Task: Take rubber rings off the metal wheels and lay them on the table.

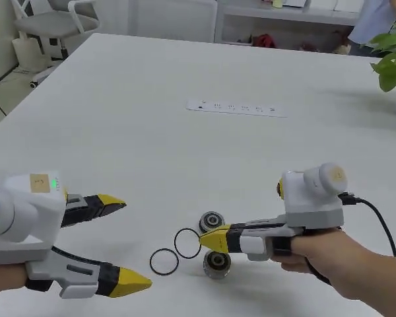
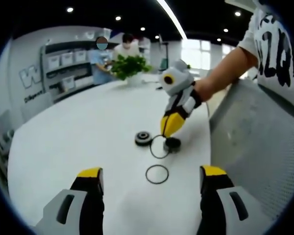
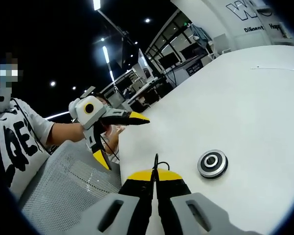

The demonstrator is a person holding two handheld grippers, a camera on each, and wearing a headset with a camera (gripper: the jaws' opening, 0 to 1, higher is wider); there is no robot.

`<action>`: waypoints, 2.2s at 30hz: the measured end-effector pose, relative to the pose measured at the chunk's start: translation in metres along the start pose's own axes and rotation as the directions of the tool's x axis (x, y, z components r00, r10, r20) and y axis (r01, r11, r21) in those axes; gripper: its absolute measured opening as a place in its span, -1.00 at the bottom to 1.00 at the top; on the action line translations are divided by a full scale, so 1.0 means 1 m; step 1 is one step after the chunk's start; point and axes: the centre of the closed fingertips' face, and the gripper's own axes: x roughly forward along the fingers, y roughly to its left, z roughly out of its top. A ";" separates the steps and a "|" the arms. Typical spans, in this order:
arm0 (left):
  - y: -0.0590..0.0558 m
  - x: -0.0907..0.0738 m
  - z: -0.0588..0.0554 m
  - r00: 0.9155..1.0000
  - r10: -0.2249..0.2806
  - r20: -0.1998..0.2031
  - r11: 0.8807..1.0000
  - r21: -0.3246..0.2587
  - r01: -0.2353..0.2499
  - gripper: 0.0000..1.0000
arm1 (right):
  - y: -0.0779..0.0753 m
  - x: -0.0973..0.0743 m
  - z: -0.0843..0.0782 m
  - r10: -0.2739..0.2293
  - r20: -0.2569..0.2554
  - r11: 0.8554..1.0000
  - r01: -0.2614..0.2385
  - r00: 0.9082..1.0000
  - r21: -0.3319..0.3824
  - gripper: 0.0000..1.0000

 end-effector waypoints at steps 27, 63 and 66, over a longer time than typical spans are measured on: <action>0.004 -0.007 -0.005 1.000 0.024 0.005 1.000 -0.015 -0.024 0.61 | 0.008 0.042 -0.018 0.013 -0.078 0.999 -0.011 0.997 0.035 -1.00; 0.004 -0.003 -0.005 1.000 0.015 -0.010 1.000 -0.013 -0.015 0.61 | -0.001 0.033 -0.018 -0.078 -0.121 0.992 0.064 0.990 -0.113 -0.75; 0.005 -0.003 -0.004 1.000 0.016 -0.010 1.000 -0.010 -0.016 0.61 | 0.000 0.029 -0.012 -0.081 -0.105 0.990 0.069 0.991 -0.122 -0.70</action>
